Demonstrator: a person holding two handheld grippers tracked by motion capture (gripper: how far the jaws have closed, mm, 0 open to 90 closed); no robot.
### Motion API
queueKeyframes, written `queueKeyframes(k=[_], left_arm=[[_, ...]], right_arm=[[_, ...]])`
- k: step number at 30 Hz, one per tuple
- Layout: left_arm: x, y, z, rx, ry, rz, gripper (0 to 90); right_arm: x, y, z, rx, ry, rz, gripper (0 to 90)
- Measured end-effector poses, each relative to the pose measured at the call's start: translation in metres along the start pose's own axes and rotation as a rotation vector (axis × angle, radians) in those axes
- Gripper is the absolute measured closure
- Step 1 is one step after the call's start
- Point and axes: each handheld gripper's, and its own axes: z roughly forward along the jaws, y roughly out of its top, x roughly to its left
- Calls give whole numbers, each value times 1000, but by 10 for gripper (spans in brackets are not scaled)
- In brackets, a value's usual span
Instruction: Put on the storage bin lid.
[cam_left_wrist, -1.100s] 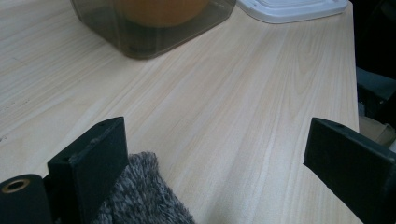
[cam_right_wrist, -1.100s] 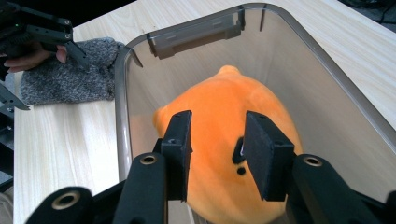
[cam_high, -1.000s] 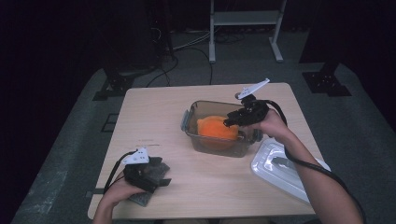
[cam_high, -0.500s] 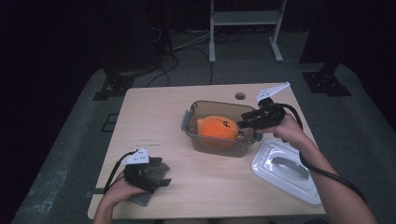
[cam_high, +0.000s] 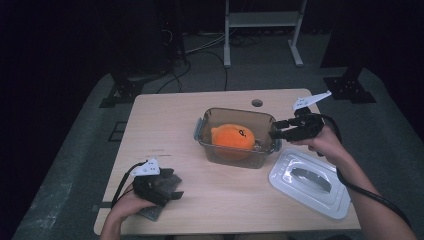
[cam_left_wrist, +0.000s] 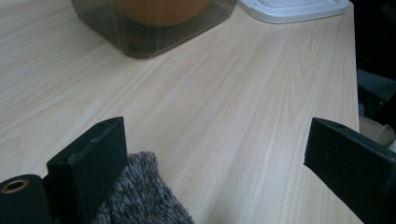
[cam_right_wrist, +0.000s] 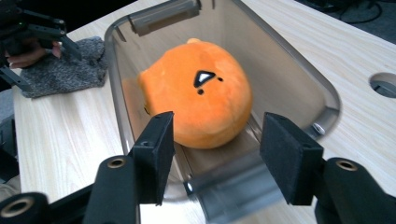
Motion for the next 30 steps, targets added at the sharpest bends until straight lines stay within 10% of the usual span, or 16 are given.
queueKeyframes(k=[30], left_arm=[[-1, 0, 1, -1, 5, -5, 31]], right_arm=[[-13, -70, -29, -17, -19, 60, 360]])
